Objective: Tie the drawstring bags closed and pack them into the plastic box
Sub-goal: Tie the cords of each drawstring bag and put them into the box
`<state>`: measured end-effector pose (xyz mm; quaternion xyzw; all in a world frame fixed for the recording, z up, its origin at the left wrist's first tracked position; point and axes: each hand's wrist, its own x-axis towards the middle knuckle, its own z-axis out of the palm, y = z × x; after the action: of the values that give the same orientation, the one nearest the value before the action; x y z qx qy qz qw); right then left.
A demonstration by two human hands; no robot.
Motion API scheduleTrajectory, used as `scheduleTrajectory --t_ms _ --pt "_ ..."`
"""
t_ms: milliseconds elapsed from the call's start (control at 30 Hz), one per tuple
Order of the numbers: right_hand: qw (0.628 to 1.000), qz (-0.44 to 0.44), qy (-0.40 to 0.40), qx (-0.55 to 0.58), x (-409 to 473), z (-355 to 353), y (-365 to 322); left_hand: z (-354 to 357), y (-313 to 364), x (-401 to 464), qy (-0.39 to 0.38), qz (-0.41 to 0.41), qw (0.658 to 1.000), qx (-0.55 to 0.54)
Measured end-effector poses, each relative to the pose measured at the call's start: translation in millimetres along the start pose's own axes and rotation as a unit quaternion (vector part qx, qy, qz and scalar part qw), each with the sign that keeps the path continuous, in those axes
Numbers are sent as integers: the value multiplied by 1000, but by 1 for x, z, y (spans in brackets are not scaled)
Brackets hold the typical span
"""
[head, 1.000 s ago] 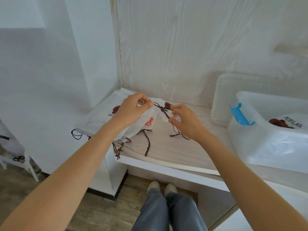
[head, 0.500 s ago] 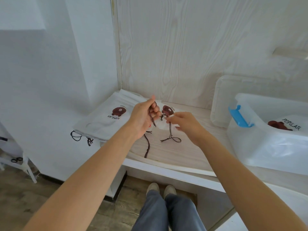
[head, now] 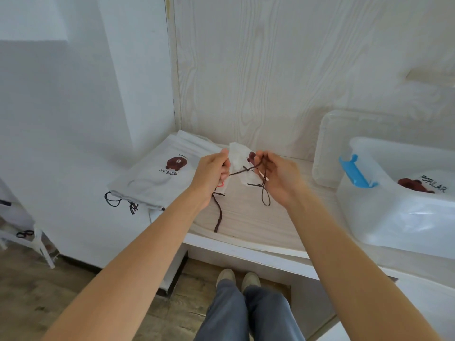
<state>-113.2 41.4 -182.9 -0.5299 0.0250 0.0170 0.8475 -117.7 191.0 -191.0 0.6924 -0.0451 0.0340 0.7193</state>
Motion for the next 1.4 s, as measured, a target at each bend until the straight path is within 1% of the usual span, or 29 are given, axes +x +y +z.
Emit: scheduleTrajectory --t_ms 100,167,200,267,367,500,633,700,800,867,967,1067,1233,1333,1400 --pt "995 -46 -19 -87 -1 6 3 5 12 -3 -57 25 995 79" --pt "984 -80 -54 -152 -4 8 5 9 22 -5 -90 60 984 140" --pt "978 -95 -65 -175 -7 9 5 11 28 -6 -100 81 976 175" --pt "971 -113 -62 -203 -10 10 4 12 38 -5 -101 107 958 244" --pt "963 -114 -65 -236 -9 11 4 9 51 -1 -98 133 930 329" --pt "961 -79 -75 -255 -9 12 8 2 58 5 -95 167 898 395" --pt "963 -83 -75 -245 -8 9 11 -5 59 11 -105 156 897 400" --pt "964 -86 -69 -242 -7 9 13 -8 59 14 -97 153 896 406" --pt "975 -72 -59 -204 -6 9 16 -11 59 20 -67 179 880 435" --pt "980 -61 -57 -182 -6 8 18 -12 60 22 -62 194 878 433" --pt "983 -48 -64 -167 -5 7 19 -12 61 25 -82 204 879 422" --pt "981 -33 -78 -175 -3 5 19 -10 59 31 -99 210 878 418" --pt "972 -17 -108 -207 -4 5 17 -7 53 43 -120 190 882 414" --pt "976 19 -126 -174 -5 6 13 -5 46 54 -113 175 883 421" --pt "978 26 -125 -163 -5 6 12 -4 42 60 -120 162 882 426"
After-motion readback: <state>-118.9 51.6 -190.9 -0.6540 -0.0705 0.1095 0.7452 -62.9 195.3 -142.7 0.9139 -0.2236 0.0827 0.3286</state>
